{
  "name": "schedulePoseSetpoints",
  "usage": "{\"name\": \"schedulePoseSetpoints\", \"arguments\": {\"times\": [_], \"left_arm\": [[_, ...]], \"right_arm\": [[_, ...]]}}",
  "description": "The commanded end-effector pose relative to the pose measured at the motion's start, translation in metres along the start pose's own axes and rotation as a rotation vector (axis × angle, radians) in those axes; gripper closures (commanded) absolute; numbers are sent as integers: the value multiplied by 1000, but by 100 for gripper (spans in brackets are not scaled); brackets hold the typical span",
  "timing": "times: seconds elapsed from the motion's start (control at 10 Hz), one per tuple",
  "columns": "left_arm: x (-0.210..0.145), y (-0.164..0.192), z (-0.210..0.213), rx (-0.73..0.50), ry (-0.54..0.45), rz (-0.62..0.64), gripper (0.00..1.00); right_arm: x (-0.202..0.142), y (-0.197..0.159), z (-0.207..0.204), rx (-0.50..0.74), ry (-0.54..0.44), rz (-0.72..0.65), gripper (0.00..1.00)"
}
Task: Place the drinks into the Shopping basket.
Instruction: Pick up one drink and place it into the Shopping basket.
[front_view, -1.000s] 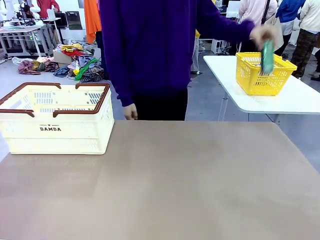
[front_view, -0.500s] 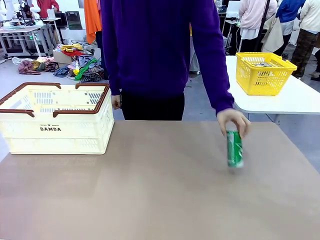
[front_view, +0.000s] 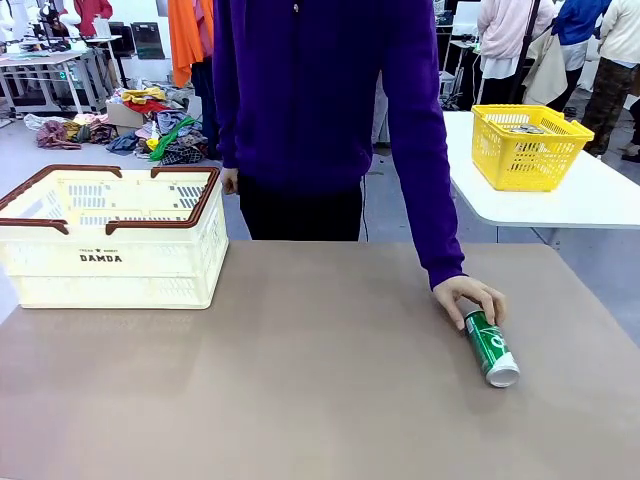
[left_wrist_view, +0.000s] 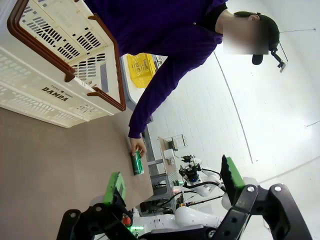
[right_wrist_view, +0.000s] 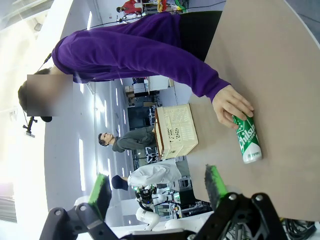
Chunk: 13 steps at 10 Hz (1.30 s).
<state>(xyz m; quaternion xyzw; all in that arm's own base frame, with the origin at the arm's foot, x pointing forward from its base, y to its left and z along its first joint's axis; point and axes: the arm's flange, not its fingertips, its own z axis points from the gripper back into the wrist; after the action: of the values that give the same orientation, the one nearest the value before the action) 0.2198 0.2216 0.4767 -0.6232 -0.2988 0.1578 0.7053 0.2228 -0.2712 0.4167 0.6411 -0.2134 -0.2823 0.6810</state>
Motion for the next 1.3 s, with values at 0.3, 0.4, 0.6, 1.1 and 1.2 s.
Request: {"name": "schedulePoseSetpoints", "arguments": {"times": [0.3,0.4,0.6,1.1,1.2], "left_arm": [[-1,-1,3,5,16,-9,0],[-1,-1,3,5,16,-9,0],[-1,-1,3,5,16,-9,0],[-1,-1,3,5,16,-9,0],[-1,-1,3,5,16,-9,0]], "right_arm": [[-1,5,2,1,4,-13,0],[-1,5,2,1,4,-13,0],[-1,5,2,1,4,-13,0],[-32,38,-165,-679,221,278,0],[-44,33,-199,-821,201,368,0]]}}
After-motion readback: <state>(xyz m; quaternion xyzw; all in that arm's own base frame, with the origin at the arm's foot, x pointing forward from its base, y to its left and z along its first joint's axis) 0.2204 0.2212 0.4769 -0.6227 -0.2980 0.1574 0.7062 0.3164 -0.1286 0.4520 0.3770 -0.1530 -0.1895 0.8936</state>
